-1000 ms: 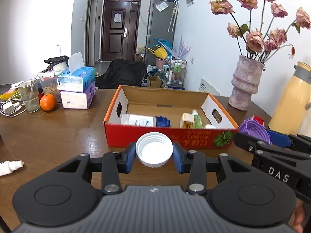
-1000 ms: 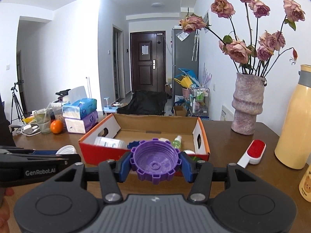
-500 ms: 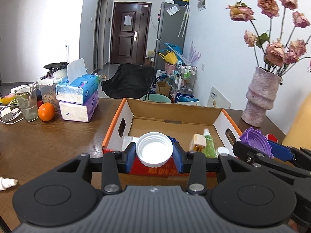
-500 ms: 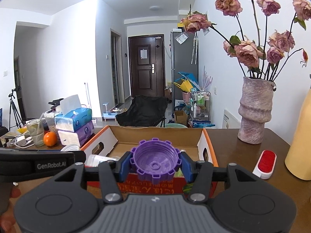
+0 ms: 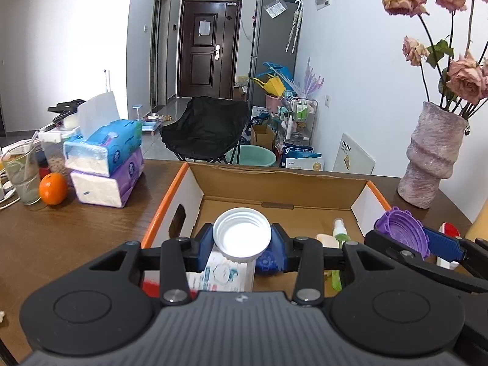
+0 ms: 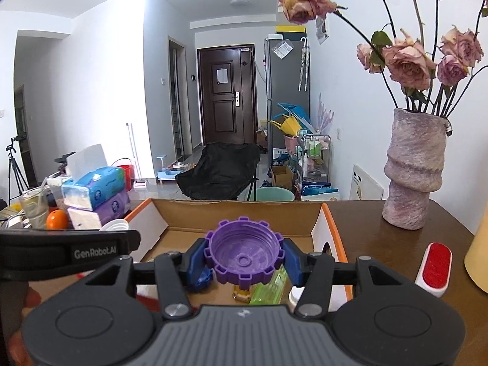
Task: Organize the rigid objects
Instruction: 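Open both tools to drop the white cap and purple cap into the box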
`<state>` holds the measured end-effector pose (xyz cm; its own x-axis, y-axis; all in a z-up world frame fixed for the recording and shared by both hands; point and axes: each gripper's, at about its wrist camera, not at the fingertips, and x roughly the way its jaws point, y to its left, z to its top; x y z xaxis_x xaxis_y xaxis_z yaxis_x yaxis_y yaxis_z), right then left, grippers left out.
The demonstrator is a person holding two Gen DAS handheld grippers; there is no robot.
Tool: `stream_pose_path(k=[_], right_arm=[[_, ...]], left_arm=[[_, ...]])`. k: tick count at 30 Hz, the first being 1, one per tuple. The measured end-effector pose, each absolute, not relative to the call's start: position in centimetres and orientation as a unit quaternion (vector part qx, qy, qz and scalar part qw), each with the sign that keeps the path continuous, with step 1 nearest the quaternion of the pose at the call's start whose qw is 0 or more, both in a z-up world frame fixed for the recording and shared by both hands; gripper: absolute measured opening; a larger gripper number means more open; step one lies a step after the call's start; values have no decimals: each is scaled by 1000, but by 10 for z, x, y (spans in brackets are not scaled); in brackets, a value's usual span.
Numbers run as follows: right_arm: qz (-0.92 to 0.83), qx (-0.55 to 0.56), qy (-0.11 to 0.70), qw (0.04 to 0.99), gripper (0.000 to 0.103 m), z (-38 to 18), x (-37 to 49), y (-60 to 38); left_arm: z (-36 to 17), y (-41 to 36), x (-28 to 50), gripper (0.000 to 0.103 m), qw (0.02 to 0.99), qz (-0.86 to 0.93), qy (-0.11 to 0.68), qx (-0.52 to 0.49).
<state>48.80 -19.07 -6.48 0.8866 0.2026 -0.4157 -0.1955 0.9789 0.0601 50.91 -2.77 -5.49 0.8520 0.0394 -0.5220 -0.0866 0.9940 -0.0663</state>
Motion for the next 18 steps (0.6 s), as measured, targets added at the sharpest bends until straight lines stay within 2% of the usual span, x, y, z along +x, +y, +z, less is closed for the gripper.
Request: stream_pose_path(k=[18], right_arm=[[93,-12,238,967,52,-85,570,-186]], left_arm=[[-72,-22,589,41,957,45,285,-25]])
